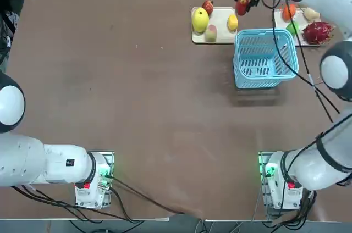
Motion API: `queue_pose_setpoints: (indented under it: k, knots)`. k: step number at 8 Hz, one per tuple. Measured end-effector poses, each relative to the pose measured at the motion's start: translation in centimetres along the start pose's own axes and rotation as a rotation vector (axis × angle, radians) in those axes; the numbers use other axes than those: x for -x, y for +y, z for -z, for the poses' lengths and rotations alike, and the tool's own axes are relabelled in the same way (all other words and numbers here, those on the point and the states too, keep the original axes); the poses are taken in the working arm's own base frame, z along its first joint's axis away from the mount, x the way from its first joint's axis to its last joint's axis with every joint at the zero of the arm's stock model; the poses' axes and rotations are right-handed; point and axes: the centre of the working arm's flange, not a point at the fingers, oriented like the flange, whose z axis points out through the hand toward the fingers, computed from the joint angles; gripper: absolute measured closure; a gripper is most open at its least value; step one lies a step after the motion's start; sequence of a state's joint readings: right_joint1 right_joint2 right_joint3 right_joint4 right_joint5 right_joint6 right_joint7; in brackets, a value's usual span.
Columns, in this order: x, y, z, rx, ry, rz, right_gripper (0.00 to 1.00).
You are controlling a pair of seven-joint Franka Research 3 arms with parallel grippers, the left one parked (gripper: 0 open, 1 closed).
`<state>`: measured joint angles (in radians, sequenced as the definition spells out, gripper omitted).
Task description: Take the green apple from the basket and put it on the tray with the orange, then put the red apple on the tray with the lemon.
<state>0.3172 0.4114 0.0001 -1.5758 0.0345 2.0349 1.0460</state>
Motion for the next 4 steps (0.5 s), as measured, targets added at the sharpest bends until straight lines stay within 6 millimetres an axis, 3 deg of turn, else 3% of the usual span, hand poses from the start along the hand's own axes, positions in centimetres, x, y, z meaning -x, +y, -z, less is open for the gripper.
queue_pose_setpoints:
  k: [4]
  knots:
    - [-0.1, -2.5, -7.7, -0.034, -0.002, 0.001, 0.14]
